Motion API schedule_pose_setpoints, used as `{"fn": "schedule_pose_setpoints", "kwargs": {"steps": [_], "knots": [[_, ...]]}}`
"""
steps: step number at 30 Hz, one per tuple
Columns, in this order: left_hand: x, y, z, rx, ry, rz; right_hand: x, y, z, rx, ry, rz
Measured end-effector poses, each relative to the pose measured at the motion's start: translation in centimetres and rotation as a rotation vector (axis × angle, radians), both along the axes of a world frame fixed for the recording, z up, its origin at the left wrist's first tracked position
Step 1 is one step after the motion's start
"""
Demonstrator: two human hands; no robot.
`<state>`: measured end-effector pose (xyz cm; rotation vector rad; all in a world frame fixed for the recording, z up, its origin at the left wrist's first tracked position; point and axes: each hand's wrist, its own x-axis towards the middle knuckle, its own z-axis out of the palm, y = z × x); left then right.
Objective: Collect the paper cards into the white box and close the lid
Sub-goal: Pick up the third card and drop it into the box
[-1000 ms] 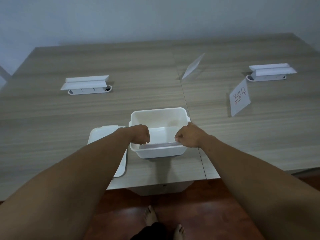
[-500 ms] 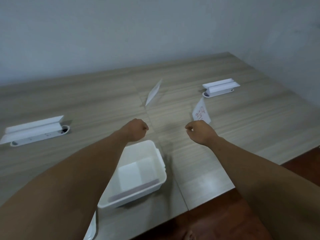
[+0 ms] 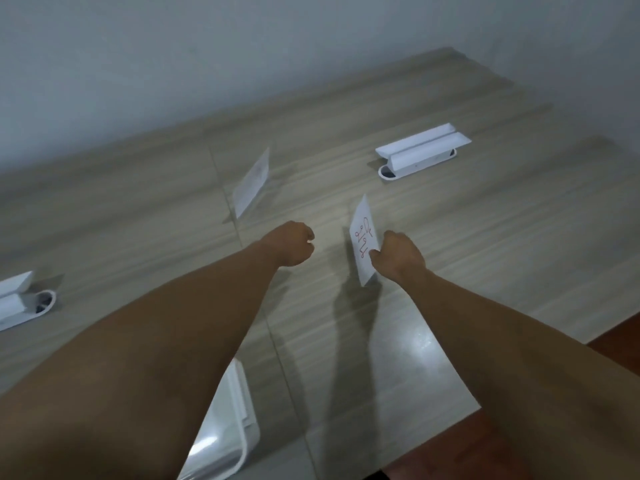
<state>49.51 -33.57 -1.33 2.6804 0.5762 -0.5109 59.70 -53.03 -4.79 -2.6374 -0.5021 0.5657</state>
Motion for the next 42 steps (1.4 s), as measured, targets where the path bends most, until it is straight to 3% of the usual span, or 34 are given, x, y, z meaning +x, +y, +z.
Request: {"fn": "schedule_pose_setpoints", "kwargs": {"steps": [4, 9, 12, 16, 19, 24, 31, 35, 42], "knots": [[4.0, -1.3, -1.9, 0.034, 0.119, -0.022, 2.1, 1.2, -3.0, 0.236, 0.226, -0.216], [5.7, -1.1, -1.9, 0.062, 0.127, 0.02, 2.1, 2.1, -2.9, 0.404, 0.14, -0.352], [5.4, -0.3, -0.7, 0.101, 0.025, 0.076, 2.0, 2.9, -1.6, 0.489, 0.094, -0.29], [3.1, 1.8, 2.4, 0.213, -0.262, 0.173, 0.7, 4.8, 2.2, 0.561, 0.116, -0.06], [-1.1, 3.7, 5.5, 0.309, -0.382, 0.145, -2.4, 6.3, 5.1, 0.538, 0.117, 0.152], [-12.3, 5.3, 9.5, 0.312, -0.449, 0.055, -10.8, 7.9, 8.4, 0.587, 0.175, 0.301], [-30.6, 5.5, 12.1, 0.111, -0.465, 0.314, -25.1, 10.0, 10.9, 0.607, 0.17, 0.425], [-37.9, 5.2, 10.8, 0.043, -0.443, 0.393, -31.1, 10.3, 11.2, 0.563, 0.127, 0.497], [-42.6, 2.1, 4.5, -0.103, -0.335, 0.437, -34.7, 8.6, 7.5, 0.329, 0.121, 0.602]]}}
